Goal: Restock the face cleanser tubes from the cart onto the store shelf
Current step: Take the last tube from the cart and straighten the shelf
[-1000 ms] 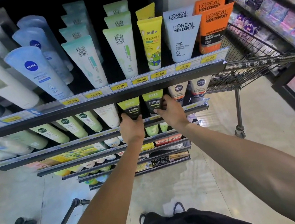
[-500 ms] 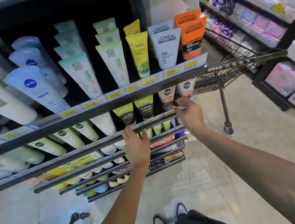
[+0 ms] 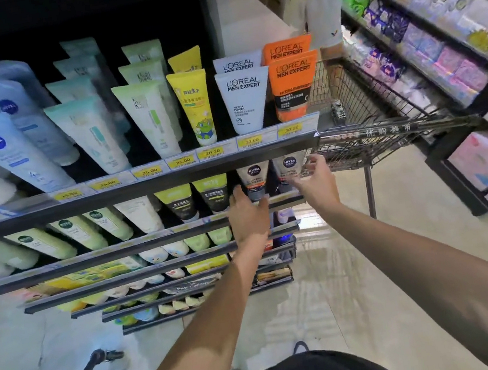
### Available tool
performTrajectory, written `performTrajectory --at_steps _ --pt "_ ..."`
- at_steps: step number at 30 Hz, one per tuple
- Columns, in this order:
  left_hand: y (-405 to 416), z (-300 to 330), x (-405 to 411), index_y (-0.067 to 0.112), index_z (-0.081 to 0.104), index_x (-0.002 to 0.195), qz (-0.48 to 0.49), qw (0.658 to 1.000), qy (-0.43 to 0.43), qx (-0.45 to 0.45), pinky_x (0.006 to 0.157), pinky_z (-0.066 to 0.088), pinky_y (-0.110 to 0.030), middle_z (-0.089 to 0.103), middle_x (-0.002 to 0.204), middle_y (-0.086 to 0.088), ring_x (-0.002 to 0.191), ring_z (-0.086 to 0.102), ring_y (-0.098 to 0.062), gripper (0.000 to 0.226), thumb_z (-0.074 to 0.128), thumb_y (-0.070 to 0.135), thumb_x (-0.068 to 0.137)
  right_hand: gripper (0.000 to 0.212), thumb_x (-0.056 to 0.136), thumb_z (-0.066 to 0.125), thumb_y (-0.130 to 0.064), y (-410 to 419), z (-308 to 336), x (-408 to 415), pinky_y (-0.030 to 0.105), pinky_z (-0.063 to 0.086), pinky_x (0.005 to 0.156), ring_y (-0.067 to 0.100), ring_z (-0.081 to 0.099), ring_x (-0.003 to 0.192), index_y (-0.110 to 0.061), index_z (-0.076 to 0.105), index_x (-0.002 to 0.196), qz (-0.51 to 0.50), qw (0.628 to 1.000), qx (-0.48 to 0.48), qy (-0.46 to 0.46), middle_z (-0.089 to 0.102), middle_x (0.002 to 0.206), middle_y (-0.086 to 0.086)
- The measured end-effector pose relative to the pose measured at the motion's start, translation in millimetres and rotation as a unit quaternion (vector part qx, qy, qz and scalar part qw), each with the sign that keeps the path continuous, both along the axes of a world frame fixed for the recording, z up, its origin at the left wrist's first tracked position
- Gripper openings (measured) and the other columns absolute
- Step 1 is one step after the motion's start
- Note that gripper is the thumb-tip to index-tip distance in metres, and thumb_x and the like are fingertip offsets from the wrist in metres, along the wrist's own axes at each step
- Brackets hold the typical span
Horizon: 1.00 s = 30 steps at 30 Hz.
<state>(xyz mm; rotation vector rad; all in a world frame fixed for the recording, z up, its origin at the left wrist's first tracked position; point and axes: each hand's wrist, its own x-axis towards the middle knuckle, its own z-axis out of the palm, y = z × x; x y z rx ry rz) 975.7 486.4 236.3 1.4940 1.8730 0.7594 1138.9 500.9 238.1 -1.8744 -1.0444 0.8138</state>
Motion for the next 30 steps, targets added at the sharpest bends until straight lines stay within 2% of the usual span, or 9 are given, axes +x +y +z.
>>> performTrajectory --at_steps 3,6,9,12,14,16,22,26,30 --pt "11 -5 16 0.005 0.044 0.142 0.037 0.999 -0.02 -0.004 0.097 0.05 -0.047 0.059 0.137 -0.019 0.124 0.059 -0.039 0.065 0.074 0.032 0.091 0.072 0.079 0.089 -0.03 8 -6 4 0.038 0.054 0.096 0.016 0.062 0.11 -0.02 0.049 0.137 0.035 0.999 -0.005 0.018 0.065 0.123 -0.002" --pt "23 -11 23 0.008 0.049 0.133 0.065 0.996 -0.062 -0.022 0.095 0.056 -0.051 0.065 0.13 -0.015 0.119 0.064 -0.036 0.062 0.08 0.031 0.085 0.065 0.078 0.089 -0.028 15 -10 6 0.034 0.053 0.095 0.013 0.061 0.109 -0.02 0.054 0.132 0.057 0.998 -0.013 0.025 0.067 0.122 -0.004" --pt "36 -23 24 0.015 0.054 0.121 0.09 0.989 -0.115 -0.033 0.078 0.063 -0.05 0.072 0.116 -0.009 0.101 0.073 -0.032 0.056 0.083 0.032 0.077 0.044 0.08 0.088 -0.028 19 -17 7 0.035 0.055 0.092 0.01 0.066 0.103 -0.024 0.061 0.114 0.084 0.996 -0.014 0.03 0.071 0.11 -0.009" --pt "45 -40 22 0.017 0.058 0.114 0.095 0.988 -0.111 -0.046 0.067 0.065 -0.046 0.073 0.11 -0.006 0.088 0.075 -0.03 0.049 0.083 0.033 0.075 0.032 0.083 0.085 -0.029 21 -21 9 0.031 0.054 0.079 0.01 0.068 0.098 -0.023 0.063 0.105 0.103 0.994 -0.017 0.019 0.073 0.102 -0.009" --pt "43 -38 21 0.016 0.06 0.114 0.094 0.99 -0.099 -0.043 0.067 0.065 -0.046 0.074 0.111 -0.007 0.089 0.076 -0.03 0.047 0.083 0.034 0.078 0.033 0.085 0.084 -0.028 19 -17 10 0.027 0.05 0.076 0.008 0.066 0.097 -0.021 0.064 0.111 0.106 0.994 -0.018 0.017 0.072 0.103 -0.009" --pt "40 -35 20 0.014 0.062 0.115 0.086 0.993 -0.077 -0.034 0.073 0.064 -0.047 0.075 0.111 -0.008 0.094 0.075 -0.028 0.042 0.082 0.032 0.082 0.036 0.085 0.083 -0.026 19 -15 12 0.027 0.049 0.079 0.005 0.065 0.098 -0.022 0.065 0.116 0.118 0.993 -0.021 0.024 0.072 0.105 -0.011" --pt "25 -28 19 0.012 0.063 0.114 0.055 0.998 -0.021 -0.013 0.08 0.062 -0.047 0.076 0.11 -0.007 0.099 0.073 -0.029 0.038 0.078 0.034 0.087 0.04 0.086 0.083 -0.02 19 -9 14 0.02 0.044 0.074 0.009 0.063 0.1 -0.019 0.065 0.121 0.144 0.989 -0.029 0.021 0.069 0.101 -0.014" --pt "23 -19 18 0.01 0.063 0.117 0.046 0.999 0.005 -0.018 0.084 0.059 -0.044 0.075 0.114 -0.01 0.105 0.071 -0.031 0.038 0.076 0.034 0.09 0.043 0.086 0.082 -0.019 14 -5 11 0.019 0.044 0.074 0.01 0.064 0.104 -0.021 0.062 0.125 0.142 0.989 -0.038 0.015 0.067 0.104 -0.014" --pt "20 -13 14 0.011 0.06 0.117 0.038 0.999 -0.001 -0.035 0.083 0.059 -0.044 0.072 0.116 -0.011 0.106 0.07 -0.033 0.04 0.075 0.035 0.09 0.054 0.087 0.081 -0.017 4 5 8 0.013 0.041 0.075 0.004 0.059 0.101 -0.022 0.053 0.134 0.138 0.989 -0.044 0.034 0.063 0.109 -0.015"
